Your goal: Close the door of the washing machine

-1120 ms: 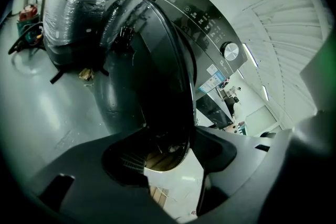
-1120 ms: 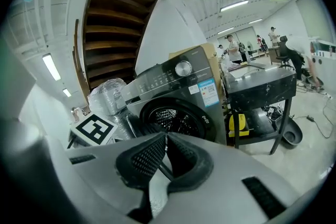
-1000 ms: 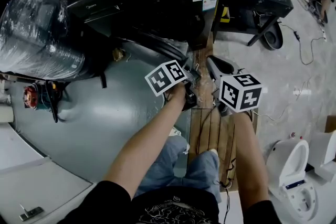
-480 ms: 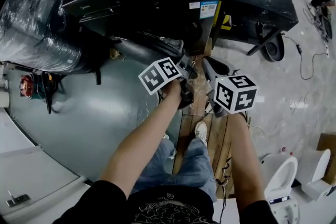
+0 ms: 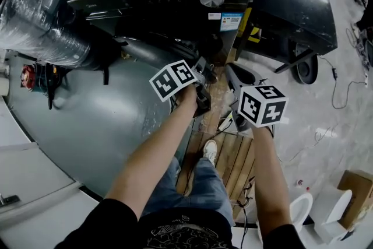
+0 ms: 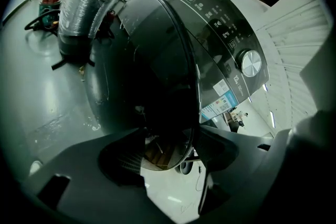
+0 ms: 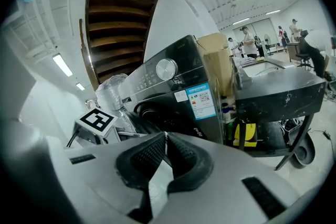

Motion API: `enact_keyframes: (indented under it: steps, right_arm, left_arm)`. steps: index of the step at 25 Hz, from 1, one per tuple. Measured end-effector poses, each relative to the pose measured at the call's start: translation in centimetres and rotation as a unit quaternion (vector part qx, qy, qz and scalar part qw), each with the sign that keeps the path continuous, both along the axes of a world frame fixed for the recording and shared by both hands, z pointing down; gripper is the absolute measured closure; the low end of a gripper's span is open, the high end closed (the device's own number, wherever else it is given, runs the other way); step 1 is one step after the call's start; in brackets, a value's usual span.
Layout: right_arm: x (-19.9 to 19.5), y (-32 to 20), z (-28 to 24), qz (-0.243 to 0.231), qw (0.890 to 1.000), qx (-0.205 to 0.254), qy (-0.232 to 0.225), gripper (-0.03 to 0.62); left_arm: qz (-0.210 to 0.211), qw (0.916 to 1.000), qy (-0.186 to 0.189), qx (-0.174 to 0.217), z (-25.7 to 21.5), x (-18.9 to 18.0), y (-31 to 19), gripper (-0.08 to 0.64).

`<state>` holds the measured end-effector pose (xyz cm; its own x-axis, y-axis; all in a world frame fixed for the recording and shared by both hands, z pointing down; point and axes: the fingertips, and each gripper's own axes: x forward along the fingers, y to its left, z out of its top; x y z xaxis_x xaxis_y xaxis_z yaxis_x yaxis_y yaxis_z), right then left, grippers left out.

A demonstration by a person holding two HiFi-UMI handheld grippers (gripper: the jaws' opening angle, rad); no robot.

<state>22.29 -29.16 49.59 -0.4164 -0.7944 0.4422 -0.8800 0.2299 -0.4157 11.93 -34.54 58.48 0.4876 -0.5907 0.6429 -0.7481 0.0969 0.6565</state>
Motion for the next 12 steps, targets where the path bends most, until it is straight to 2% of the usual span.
enact_keyframes:
  steps: [12]
  right_arm:
    - [3.2, -2.1, 1.2, -0.006, 1.000, -0.009, -0.007, 0.569]
  left_arm:
    - [-0.044, 0.9989, 0.013, 0.002, 0.1, 2.1, -3.9, 0.253]
